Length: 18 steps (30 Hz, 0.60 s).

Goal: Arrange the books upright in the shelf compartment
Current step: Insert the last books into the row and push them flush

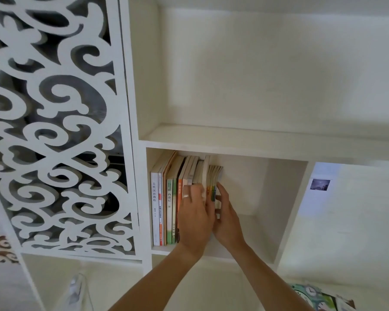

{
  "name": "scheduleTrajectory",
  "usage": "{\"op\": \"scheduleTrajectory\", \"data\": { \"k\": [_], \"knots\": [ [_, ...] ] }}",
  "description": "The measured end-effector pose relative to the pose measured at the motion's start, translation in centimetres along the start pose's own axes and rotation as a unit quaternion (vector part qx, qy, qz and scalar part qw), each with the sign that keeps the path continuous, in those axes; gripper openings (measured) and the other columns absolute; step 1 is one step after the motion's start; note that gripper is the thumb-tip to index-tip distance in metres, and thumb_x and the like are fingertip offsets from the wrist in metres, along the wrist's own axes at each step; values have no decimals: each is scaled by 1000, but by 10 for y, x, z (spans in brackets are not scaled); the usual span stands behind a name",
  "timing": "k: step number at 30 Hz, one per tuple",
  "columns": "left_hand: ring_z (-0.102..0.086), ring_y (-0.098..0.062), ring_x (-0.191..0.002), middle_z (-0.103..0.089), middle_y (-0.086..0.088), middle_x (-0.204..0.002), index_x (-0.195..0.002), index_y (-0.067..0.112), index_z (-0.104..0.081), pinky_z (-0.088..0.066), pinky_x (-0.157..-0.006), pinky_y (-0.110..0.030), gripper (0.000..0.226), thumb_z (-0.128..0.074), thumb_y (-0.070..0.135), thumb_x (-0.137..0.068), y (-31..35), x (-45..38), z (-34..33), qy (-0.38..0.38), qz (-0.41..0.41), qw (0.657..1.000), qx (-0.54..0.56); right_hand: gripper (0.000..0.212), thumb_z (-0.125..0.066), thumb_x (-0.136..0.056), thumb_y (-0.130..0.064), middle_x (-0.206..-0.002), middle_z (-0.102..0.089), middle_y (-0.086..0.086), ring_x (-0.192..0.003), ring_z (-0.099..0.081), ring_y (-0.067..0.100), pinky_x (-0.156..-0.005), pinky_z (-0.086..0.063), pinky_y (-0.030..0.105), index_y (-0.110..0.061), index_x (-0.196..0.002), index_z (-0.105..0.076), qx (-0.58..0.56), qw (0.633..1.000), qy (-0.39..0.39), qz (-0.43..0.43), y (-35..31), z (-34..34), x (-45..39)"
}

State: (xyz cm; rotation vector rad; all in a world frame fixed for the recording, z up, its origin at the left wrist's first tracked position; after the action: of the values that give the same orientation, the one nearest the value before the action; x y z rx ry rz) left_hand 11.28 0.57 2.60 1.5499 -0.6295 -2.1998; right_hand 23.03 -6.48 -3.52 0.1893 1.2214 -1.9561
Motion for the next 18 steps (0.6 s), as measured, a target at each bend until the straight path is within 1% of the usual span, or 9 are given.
{"op": "scheduleTrajectory", "data": {
  "k": [2,5,7,9,11,12,14,16,18],
  "knots": [
    [-64,-7,-76,-60,7,-93,-115,25,-43,-54,-59,-20,25,-61,33,-100,-18,7,-10,-52,86,994,34,79,-60,-101,-37,-153,-49,-5,-112,-68,11,-93,-59,36,-51,-156,-5,-2,1000,-3,6,-1,-2,0],
    [-67,-12,-85,-65,5,-99,-121,21,-53,-54,-67,-22,26,-56,37,-101,-34,13,-15,-105,113,988,-14,75,-56,-103,-37,-156,-46,-6,-116,-67,12,-97,-57,37,-56,-155,-4,-15,1000,-3,-3,-3,-2,1],
    [-66,-10,-87,-68,2,-107,-124,19,-59,-58,-69,-25,28,-57,34,-100,-30,14,-5,-84,94,992,-12,76,-55,-102,-41,-155,-47,-6,-114,-68,11,-95,-58,36,-57,-154,-3,-20,1000,-5,-9,-4,-2,1],
    [-63,-5,-83,-67,3,-109,-121,23,-59,-60,-63,-26,25,-59,29,-97,-19,20,11,-46,69,996,12,81,-58,-100,-44,-153,-47,-7,-107,-67,5,-86,-57,24,-55,-155,1,-23,999,-11,-19,-3,-3,2],
    [-60,-2,-82,-62,10,-107,-122,30,-54,-60,-61,-24,29,-58,31,-94,-10,25,17,-42,61,997,34,92,-63,-96,-49,-152,-48,-8,-103,-66,2,-80,-51,14,-51,-157,6,-23,999,-14,-20,-4,-4,3],
    [-61,-2,-84,-61,13,-108,-127,32,-52,-60,-64,-23,33,-56,33,-94,-8,26,15,-56,68,995,40,96,-65,-93,-54,-151,-49,-8,-105,-67,6,-81,-52,16,-50,-157,7,-21,1000,-16,-15,-5,-5,3],
    [-67,-5,-90,-67,12,-107,-133,31,-55,-62,-75,-28,35,-54,34,-99,-5,27,10,-84,88,991,56,97,-60,-89,-64,-150,-49,-5,-111,-68,14,-86,-54,27,-51,-157,7,-16,1000,-17,0,-11,-7,4],
    [-70,-10,-97,-72,6,-108,-131,24,-63,-61,-85,-29,31,-55,28,-101,-5,27,15,-77,109,989,56,94,-52,-86,-74,-151,-47,-2,-118,-65,18,-91,-55,35,-53,-157,7,-18,1000,-13,6,-17,-8,5],
    [-70,-13,-101,-72,4,-112,-131,19,-64,-59,-88,-28,32,-54,27,-102,-8,29,25,-56,139,988,49,96,-41,-80,-89,-150,-47,-1,-123,-62,19,-94,-56,39,-54,-157,5,-26,1000,-17,4,-21,-8,5]
  ]
}}
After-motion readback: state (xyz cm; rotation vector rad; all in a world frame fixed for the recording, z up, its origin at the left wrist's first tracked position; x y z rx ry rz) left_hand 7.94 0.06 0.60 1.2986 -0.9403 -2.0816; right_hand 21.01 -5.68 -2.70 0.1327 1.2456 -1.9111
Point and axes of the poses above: each hand's wrist, its own x-axis away from the middle knuckle, its own z-axis out of the back of the hand, y = z × x, the point moved 9 cm from there along -x, towards the middle knuckle
